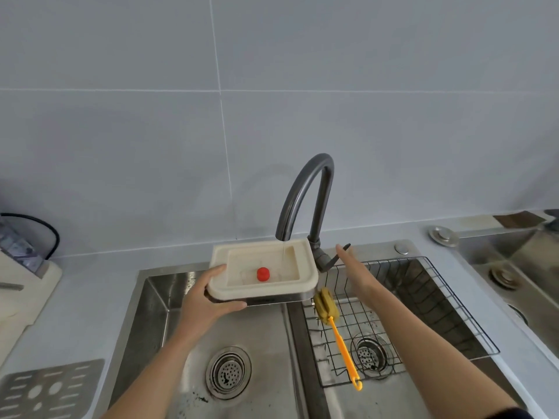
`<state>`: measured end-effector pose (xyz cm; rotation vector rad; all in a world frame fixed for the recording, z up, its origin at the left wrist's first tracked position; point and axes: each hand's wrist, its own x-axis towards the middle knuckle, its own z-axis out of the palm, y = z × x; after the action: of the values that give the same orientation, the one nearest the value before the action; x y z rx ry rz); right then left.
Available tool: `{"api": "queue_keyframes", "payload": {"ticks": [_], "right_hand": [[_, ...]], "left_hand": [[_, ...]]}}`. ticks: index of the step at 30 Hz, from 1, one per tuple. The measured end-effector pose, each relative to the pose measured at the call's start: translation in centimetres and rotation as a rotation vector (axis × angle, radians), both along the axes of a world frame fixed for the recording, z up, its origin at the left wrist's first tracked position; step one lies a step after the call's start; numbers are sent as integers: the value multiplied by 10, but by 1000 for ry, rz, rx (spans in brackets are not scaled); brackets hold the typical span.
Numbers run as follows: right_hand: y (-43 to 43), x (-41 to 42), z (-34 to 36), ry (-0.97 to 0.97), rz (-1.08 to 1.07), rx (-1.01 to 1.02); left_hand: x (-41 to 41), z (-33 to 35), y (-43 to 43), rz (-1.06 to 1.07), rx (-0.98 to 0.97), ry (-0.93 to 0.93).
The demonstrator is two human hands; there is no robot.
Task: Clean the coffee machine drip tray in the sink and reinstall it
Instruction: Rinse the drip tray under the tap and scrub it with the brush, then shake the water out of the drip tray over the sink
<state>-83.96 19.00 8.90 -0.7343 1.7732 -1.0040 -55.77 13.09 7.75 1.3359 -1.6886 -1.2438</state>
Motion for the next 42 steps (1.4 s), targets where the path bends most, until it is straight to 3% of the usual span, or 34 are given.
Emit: {"api": "queue_keyframes", "payload": {"ticks": [9, 21, 26, 33, 42], "right_hand": [[-33, -1, -14, -133, -86, 10], [-40, -6, 9, -50, 20, 98], [-16, 18, 24, 9, 124, -68], [26, 61, 39, 48, 500, -245], [45, 88, 31, 175, 414, -359]], "left_hand": [[2, 0, -4, 0, 17, -26], [7, 13, 4, 19, 28, -8], [12, 14, 8, 27, 47, 9], [25, 19, 13, 5, 34, 20], [45, 28, 24, -23, 35, -43]]}}
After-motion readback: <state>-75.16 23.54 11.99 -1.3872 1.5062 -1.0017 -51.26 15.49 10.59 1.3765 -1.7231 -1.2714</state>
